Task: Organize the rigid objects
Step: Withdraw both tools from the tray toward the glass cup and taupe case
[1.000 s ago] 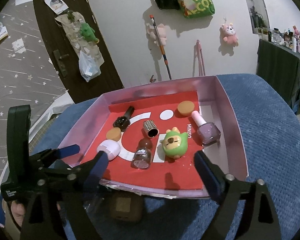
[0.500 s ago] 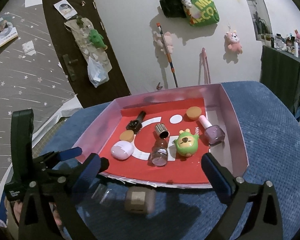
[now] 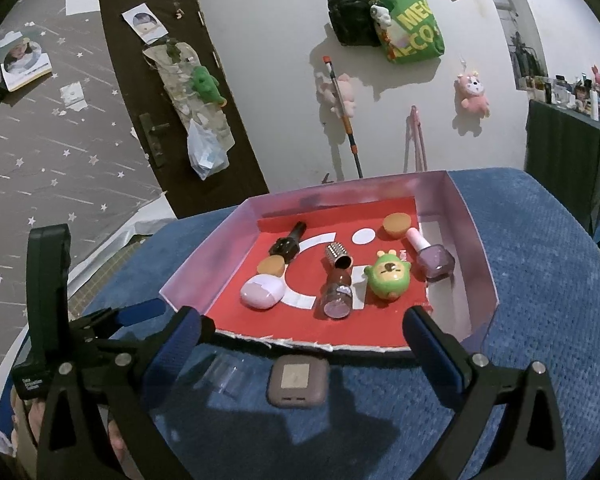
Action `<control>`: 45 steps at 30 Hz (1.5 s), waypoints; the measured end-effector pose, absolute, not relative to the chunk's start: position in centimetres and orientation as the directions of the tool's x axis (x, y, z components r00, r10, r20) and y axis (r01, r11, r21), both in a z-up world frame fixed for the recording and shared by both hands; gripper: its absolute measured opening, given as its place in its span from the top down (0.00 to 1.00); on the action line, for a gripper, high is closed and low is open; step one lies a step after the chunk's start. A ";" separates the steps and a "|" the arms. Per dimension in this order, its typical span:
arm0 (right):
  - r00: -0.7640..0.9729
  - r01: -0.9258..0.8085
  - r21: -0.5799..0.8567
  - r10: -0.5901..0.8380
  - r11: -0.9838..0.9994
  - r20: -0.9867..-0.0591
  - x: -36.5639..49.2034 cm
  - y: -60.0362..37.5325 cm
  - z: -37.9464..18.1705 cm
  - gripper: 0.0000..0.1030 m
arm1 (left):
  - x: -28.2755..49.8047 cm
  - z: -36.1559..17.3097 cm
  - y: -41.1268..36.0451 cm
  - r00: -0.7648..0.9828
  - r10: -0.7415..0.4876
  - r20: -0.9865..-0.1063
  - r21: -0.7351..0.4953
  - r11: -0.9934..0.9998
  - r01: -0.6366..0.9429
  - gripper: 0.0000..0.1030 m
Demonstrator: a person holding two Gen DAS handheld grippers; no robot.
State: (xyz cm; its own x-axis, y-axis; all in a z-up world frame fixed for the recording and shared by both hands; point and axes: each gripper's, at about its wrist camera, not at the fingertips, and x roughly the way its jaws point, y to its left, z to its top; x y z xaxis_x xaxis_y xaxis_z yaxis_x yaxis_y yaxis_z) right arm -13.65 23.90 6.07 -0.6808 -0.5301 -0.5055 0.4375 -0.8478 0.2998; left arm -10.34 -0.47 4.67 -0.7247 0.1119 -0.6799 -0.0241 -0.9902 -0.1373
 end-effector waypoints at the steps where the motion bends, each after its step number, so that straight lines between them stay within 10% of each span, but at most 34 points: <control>1: -0.679 0.438 0.302 -0.532 -0.846 -0.505 -13.5 23.9 6.0 0.00 | -10.0 4.7 -0.4 -0.730 0.102 -0.676 -0.130 -0.991 -0.019 0.00; 37: -0.675 0.407 0.272 -0.488 -0.872 -0.554 -10.4 24.6 3.2 0.00 | -6.3 2.3 0.1 -0.710 0.113 -0.695 -0.145 -0.989 -0.016 0.00; 45: -0.658 0.397 0.223 -0.445 -0.891 -0.607 -11.1 23.9 1.8 0.20 | -6.9 1.3 0.4 -0.691 0.129 -0.712 -0.154 -0.988 -0.026 0.00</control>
State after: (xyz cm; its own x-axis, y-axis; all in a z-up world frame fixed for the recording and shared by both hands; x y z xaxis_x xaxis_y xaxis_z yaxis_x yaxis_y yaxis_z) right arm -11.06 23.94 1.80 -0.6583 -0.4451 -0.6071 0.3967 -0.8905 0.2227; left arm -6.88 0.44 1.29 -0.6908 0.1288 -0.7115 -0.0258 -0.9878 -0.1538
